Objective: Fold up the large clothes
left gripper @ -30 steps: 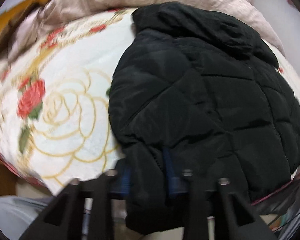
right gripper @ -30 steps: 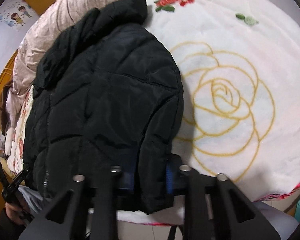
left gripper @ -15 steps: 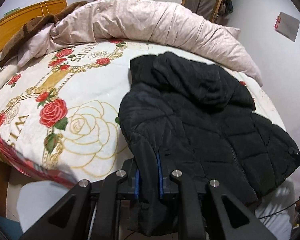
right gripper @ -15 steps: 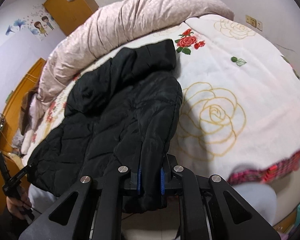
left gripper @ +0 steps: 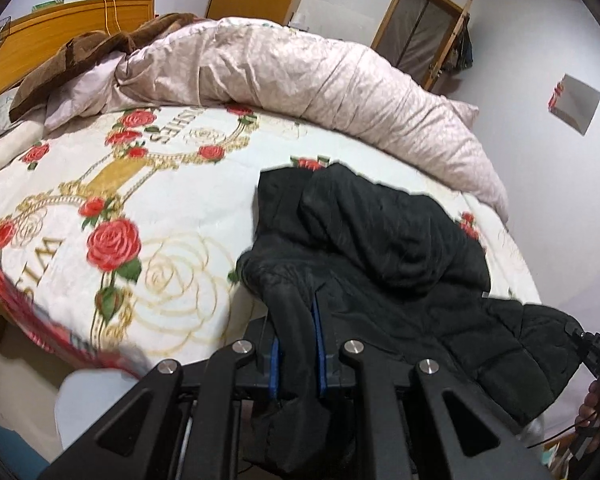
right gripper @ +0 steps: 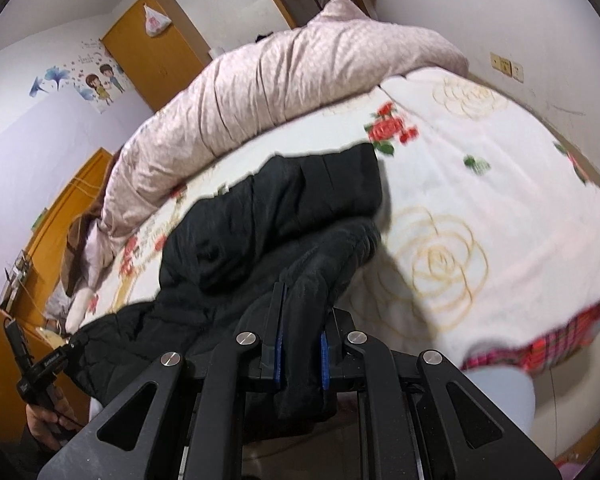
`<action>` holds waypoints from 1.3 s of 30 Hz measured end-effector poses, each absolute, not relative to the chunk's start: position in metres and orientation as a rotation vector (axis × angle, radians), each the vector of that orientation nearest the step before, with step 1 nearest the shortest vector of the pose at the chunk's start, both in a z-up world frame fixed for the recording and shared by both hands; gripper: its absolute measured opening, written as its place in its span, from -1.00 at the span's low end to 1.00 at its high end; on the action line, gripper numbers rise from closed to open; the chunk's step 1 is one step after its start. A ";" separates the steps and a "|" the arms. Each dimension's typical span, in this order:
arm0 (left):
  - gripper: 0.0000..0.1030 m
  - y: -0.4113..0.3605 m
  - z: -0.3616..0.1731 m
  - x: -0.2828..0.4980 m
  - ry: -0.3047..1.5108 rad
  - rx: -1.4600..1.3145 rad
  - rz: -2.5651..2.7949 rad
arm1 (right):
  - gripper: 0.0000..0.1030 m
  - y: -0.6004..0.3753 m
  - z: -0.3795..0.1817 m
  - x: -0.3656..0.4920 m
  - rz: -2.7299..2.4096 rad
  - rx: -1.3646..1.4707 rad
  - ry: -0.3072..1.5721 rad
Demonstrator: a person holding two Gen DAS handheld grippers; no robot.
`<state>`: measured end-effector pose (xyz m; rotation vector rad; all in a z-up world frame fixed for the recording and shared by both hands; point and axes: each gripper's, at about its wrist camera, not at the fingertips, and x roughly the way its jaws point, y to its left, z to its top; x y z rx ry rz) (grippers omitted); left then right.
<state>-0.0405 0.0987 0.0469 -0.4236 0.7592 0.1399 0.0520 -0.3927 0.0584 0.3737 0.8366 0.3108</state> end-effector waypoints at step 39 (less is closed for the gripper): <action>0.50 0.176 -0.007 0.241 0.766 -0.602 0.160 | 0.36 -0.343 0.011 0.346 0.300 0.526 0.917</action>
